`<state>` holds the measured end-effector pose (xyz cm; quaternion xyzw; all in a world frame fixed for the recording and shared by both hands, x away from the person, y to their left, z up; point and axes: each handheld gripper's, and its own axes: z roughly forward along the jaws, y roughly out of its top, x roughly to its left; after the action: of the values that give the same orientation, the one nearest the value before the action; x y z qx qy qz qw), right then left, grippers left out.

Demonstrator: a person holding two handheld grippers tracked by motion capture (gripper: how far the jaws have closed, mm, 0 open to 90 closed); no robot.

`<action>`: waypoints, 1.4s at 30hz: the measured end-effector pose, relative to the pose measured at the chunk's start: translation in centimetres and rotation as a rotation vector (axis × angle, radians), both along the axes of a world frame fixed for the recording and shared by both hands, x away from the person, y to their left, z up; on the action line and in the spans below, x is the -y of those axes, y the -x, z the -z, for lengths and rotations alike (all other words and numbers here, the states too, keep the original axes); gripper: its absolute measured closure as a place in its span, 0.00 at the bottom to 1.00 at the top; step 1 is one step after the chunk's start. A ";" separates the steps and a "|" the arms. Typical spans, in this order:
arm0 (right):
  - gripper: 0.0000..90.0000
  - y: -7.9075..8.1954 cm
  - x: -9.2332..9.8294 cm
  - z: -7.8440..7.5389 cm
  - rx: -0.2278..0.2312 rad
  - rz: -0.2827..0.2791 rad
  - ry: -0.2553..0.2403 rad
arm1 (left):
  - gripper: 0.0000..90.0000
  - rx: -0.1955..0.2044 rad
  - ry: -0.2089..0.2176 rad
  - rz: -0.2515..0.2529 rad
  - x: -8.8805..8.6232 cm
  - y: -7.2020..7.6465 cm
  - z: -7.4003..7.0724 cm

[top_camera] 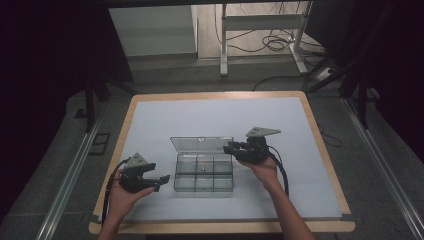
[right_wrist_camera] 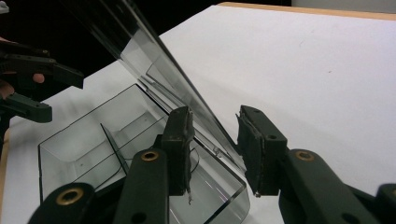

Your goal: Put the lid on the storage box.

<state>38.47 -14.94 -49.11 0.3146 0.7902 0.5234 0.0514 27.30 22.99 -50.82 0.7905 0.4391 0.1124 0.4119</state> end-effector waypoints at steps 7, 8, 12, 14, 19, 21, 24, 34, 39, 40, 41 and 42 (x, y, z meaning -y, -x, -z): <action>0.70 0.1 0.1 0.0 -0.002 -0.004 0.004 | 0.46 0.043 0.054 -0.003 0.1 0.3 -1.0; 0.70 0.1 0.1 0.0 -0.003 -0.003 0.002 | 0.50 0.052 0.065 -0.002 0.1 0.4 -1.2; 0.70 0.1 0.1 0.1 -0.003 -0.003 0.004 | 0.71 0.078 0.093 0.008 0.3 0.3 -2.0; 0.70 0.1 0.1 0.1 -0.004 -0.003 0.006 | 0.82 0.086 0.097 0.017 0.6 0.1 -2.3; 0.69 0.1 0.1 0.0 -0.005 -0.002 0.009 | 0.99 0.116 0.113 0.038 1.8 -0.7 -3.3; 0.69 0.2 0.1 0.0 -0.005 -0.003 0.011 | 1.00 0.124 0.121 0.042 2.1 -1.1 -3.7; 0.69 0.2 0.1 0.0 -0.009 -0.005 0.013 | 1.00 0.135 0.135 0.041 2.5 -1.6 -4.0; 0.68 0.2 0.1 0.0 -0.010 -0.004 0.013 | 0.99 0.161 0.194 0.025 2.7 -2.7 -5.1; 0.67 0.2 0.1 0.1 -0.007 -0.010 0.019 | 0.99 0.163 0.196 0.021 2.8 -2.7 -5.1; 0.67 0.2 0.1 0.1 -0.007 -0.010 0.020 | 0.99 0.163 0.198 0.019 2.8 -2.7 -5.2; 0.67 0.2 0.1 0.2 -0.006 -0.010 0.022 | 0.99 0.164 0.200 0.019 2.7 -2.7 -5.2; 0.66 0.2 0.1 0.2 -0.007 -0.011 0.024 | 0.99 0.165 0.200 0.018 2.7 -2.7 -5.2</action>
<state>38.32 -14.99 -49.28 0.3112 0.7985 0.5130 0.0497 29.99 20.26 -45.64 0.7373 0.4056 0.1291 0.5246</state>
